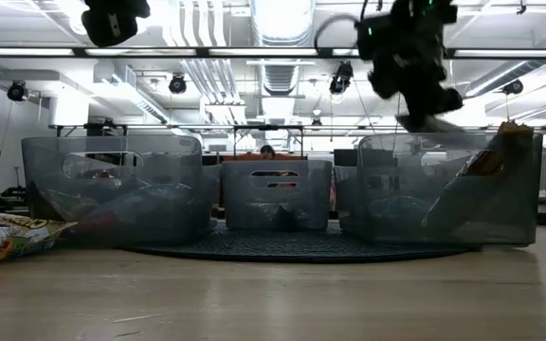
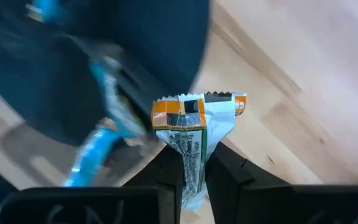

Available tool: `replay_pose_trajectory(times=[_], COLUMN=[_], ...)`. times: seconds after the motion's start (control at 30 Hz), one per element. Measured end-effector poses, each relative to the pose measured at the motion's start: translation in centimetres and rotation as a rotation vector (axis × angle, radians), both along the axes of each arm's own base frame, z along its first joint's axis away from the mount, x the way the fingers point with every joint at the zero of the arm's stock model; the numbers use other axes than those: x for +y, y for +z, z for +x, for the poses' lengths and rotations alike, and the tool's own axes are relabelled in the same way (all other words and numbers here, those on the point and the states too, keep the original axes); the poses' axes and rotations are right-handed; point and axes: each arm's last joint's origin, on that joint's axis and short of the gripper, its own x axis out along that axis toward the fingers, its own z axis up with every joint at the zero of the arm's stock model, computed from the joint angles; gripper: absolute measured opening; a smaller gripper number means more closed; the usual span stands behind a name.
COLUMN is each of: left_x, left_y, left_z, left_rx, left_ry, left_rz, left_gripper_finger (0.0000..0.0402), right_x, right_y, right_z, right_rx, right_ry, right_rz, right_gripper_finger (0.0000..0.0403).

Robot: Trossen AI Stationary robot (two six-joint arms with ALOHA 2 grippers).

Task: Pick and place Granola Bars by type
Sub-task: Put the yellow granola bar into the bottom right black bin

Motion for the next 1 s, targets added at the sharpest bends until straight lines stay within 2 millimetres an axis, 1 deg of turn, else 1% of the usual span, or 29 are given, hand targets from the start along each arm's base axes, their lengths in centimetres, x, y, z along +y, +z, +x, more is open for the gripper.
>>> replay_pose_trajectory(times=[0.13, 0.27, 0.4, 0.47, 0.57, 0.77, 1.0], left_x=[0.0, 0.0, 0.0, 0.0, 0.0, 0.0, 0.0], left_y=[0.0, 0.0, 0.0, 0.0, 0.0, 0.0, 0.0], left_z=[0.0, 0.0, 0.0, 0.0, 0.0, 0.0, 0.0], left_rx=[-0.001, -0.001, -0.001, -0.001, -0.001, -0.001, -0.001], left_ry=[0.000, 0.004, 0.003, 0.003, 0.003, 0.003, 0.003], left_rz=[0.000, 0.003, 0.003, 0.003, 0.002, 0.002, 0.002], left_gripper_finger=[0.0000, 0.0000, 0.0000, 0.0000, 0.0000, 0.0000, 0.0000], right_x=[1.2, 2.7, 4.3, 5.1, 6.5, 9.5, 11.9], right_y=[2.4, 4.4, 5.7, 6.0, 6.1, 5.2, 2.9], right_z=[1.4, 3.2, 4.6, 5.1, 5.4, 5.7, 5.4], right_rx=[-0.095, -0.240, -0.363, -0.396, -0.412, -0.390, -0.306], right_ry=[0.033, 0.089, 0.151, 0.167, 0.215, 0.317, 0.339], right_rz=[-0.038, -0.087, -0.121, -0.126, -0.121, -0.092, -0.058], right_gripper_finger=[0.0043, 0.0043, 0.0043, 0.0043, 0.0043, 0.0043, 0.0043])
